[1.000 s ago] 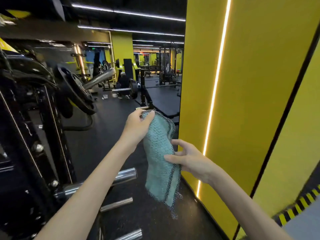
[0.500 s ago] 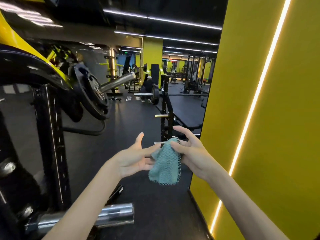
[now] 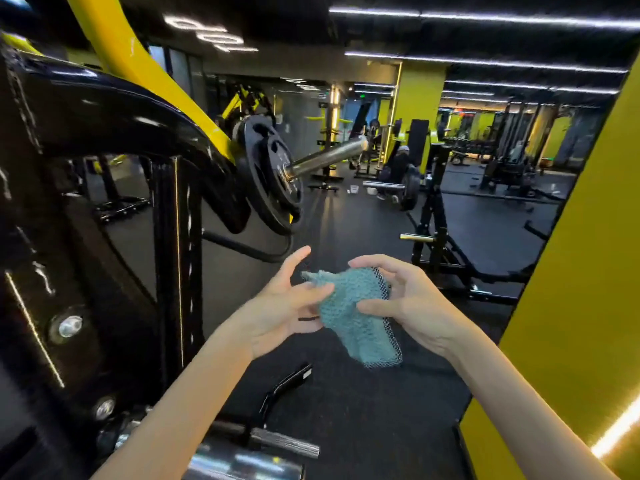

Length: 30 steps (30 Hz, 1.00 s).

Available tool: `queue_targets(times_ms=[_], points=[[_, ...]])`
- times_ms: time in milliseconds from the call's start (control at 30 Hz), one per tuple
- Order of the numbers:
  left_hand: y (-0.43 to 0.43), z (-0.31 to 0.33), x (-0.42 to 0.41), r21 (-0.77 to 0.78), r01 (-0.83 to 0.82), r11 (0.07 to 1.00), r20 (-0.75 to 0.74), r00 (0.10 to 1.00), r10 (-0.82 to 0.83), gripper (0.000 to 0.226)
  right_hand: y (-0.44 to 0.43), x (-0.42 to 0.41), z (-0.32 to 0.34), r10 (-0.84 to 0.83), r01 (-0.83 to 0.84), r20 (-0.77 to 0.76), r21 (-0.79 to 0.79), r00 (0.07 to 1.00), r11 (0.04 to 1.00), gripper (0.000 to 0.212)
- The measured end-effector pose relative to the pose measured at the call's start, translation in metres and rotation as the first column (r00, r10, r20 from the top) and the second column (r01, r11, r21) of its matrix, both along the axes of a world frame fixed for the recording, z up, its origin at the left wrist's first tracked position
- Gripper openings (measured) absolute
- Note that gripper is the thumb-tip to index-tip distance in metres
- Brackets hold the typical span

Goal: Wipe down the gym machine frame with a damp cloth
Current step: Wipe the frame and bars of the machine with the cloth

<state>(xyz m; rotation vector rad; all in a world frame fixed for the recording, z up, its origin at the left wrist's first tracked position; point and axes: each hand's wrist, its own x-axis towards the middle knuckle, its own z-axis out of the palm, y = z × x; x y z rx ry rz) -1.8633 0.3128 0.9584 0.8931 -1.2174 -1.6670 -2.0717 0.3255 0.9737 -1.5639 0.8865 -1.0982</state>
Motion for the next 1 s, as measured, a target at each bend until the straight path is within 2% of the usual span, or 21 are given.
queue_targets(times_ms=[100, 200, 267, 333, 400, 467, 533, 667, 700, 733, 800, 867, 933, 1000], points=[[-0.002, -0.006, 0.010, -0.023, -0.010, 1.000, 0.108, 0.994, 0.012, 0.095, -0.031, 0.009, -0.002, 0.089, -0.088, 0.029, -0.005, 0.996, 0.996, 0.047], [-0.006, -0.006, 0.013, -0.191, -0.158, 0.969, 0.305, 0.929, 0.212, 0.074, -0.062, 0.014, -0.008, 0.178, -0.178, -0.004, 0.013, 0.984, 0.984, 0.044], [-0.010, -0.005, 0.014, -0.330, -0.286, 0.900, 0.436, 0.799, 0.414, 0.052, -0.084, 0.016, -0.009, 0.230, -0.234, -0.141, -0.010, 0.963, 0.972, 0.041], [-0.015, 0.000, 0.014, -0.471, -0.357, 0.807, 0.540, 0.607, 0.583, 0.038, -0.102, 0.019, -0.005, 0.269, -0.300, -0.312, -0.055, 0.911, 0.952, 0.035], [-0.016, 0.007, 0.015, -0.589, -0.376, 0.715, 0.599, 0.391, 0.699, 0.031, -0.117, 0.027, -0.001, 0.282, -0.369, -0.449, -0.117, 0.848, 0.922, 0.028], [-0.014, 0.015, 0.016, -0.654, -0.368, 0.661, 0.632, 0.215, 0.745, 0.027, -0.130, 0.037, 0.003, 0.241, -0.406, -0.558, -0.192, 0.794, 0.893, 0.022], [-0.010, 0.021, 0.019, -0.682, -0.350, 0.643, 0.656, 0.096, 0.748, 0.024, -0.139, 0.048, 0.008, 0.225, -0.453, -0.610, -0.248, 0.760, 0.857, 0.016], [0.003, 0.034, 0.033, -0.708, -0.351, 0.613, 0.666, -0.043, 0.745, 0.006, -0.146, 0.071, 0.020, 0.235, -0.530, -0.618, -0.349, 0.750, 0.773, 0.002], [0.007, 0.036, 0.039, -0.692, -0.379, 0.615, 0.674, -0.034, 0.738, 0.004, -0.148, 0.077, 0.023, 0.254, -0.543, -0.608, -0.354, 0.752, 0.761, 0.004], [0.010, 0.037, 0.046, -0.651, -0.430, 0.626, 0.684, 0.025, 0.729, 0.004, -0.150, 0.083, 0.025, 0.294, -0.562, -0.590, -0.341, 0.752, 0.754, 0.006], [0.017, 0.041, 0.057, -0.533, -0.535, 0.655, 0.656, 0.228, 0.720, 0.014, -0.151, 0.095, 0.031, 0.451, -0.624, -0.497, -0.260, 0.741, 0.737, 0.012], [0.024, 0.043, 0.066, -0.449, -0.610, 0.653, 0.572, 0.365, 0.734, 0.022, -0.150, 0.109, 0.037, 0.560, -0.662, -0.397, -0.192, 0.727, 0.724, 0.018], [0.029, 0.048, 0.070, -0.399, -0.659, 0.638, 0.516, 0.414, 0.750, 0.022, -0.147, 0.123, 0.041, 0.611, -0.682, -0.342, -0.141, 0.713, 0.717, 0.016], [0.034, 0.055, 0.073, -0.406, -0.686, 0.604, 0.501, 0.386, 0.775, 0.022, -0.143, 0.138, 0.045, 0.695, -0.731, -0.280, -0.037, 0.663, 0.682, 0.017]])
